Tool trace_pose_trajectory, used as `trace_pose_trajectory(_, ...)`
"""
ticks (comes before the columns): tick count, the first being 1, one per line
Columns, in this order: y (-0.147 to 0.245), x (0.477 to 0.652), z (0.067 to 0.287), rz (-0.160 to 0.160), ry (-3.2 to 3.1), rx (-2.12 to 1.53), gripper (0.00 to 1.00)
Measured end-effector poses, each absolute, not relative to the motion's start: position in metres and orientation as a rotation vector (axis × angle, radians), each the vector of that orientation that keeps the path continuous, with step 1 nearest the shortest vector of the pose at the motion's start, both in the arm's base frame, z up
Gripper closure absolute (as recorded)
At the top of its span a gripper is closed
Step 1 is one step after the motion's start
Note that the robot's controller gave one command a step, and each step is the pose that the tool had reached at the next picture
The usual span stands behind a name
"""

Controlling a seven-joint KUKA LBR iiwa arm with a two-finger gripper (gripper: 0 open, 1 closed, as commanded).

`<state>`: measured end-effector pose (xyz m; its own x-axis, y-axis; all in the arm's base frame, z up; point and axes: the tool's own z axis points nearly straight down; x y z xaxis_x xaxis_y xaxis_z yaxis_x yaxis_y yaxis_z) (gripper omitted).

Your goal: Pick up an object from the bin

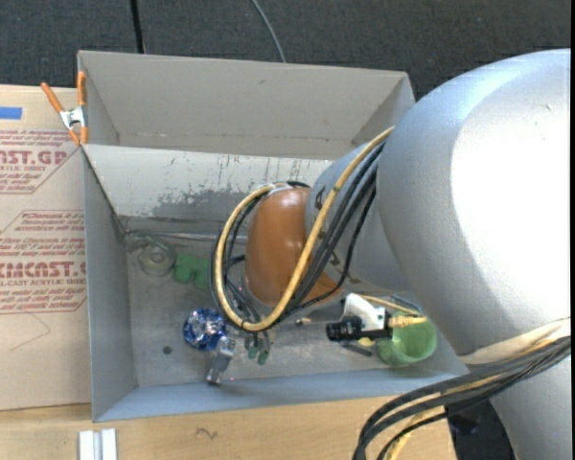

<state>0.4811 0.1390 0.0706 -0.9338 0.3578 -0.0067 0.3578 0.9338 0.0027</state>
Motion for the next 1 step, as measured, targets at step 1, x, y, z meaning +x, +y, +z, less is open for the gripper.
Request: trace_pose_trajectory(1, 0.1735, 0.483, 0.0718, 0.001, 3.106, 0.437, 0.0)
